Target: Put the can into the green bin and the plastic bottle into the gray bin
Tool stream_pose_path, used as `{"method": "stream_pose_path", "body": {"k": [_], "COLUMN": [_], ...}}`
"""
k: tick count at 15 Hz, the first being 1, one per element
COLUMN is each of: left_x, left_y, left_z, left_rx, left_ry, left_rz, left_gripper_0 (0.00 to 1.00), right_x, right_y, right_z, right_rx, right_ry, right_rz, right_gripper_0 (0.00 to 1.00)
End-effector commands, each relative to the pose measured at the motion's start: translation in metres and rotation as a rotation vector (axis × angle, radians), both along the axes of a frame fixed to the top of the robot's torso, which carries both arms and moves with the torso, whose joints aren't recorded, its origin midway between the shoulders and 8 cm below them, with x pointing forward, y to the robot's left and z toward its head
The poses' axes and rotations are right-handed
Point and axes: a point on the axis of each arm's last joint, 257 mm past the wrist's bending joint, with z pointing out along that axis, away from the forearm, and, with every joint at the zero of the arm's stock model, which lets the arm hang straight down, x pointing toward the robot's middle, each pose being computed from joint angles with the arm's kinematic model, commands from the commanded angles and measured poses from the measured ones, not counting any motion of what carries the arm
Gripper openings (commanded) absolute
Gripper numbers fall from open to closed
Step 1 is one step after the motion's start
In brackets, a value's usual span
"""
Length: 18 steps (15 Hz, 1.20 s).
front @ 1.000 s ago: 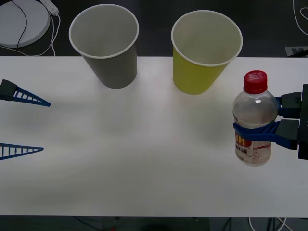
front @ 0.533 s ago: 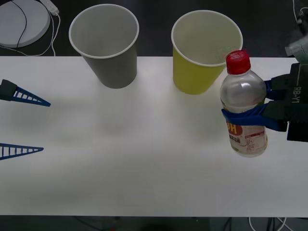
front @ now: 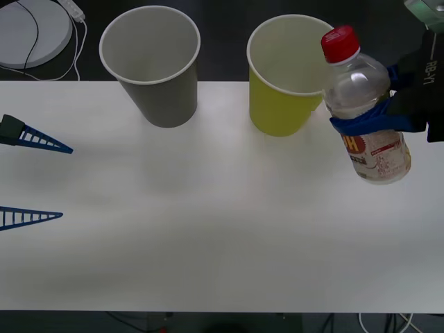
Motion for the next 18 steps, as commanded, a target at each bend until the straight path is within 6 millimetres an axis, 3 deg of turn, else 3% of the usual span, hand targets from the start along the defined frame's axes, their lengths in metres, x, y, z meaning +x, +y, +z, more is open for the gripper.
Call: {"method": "stream_pose_path", "body": {"k": [1, 10, 18], "left_x": [0.000, 0.000, 0.000], "left_y": [0.000, 0.000, 0.000], "left_z": [0.000, 0.000, 0.000], "left_rx": [0.000, 0.000, 0.000], "left_ry": [0.000, 0.000, 0.000], "left_rz": [0.000, 0.000, 0.000], "left_gripper_0": [1.00, 1.00, 1.00], "right_x": [0.016, 0.074, 0.123], "right_y": [0.006, 0.040, 0.068], "right_z": [0.008, 0.044, 0.056], "right_rx": [-0.052, -0.213, -0.258], "right_ry": [-0.010, 0.005, 0.042], "right_rz": [0.001, -0.001, -0.074], "right_gripper_0": [0.00, 0.00, 0.00]}}
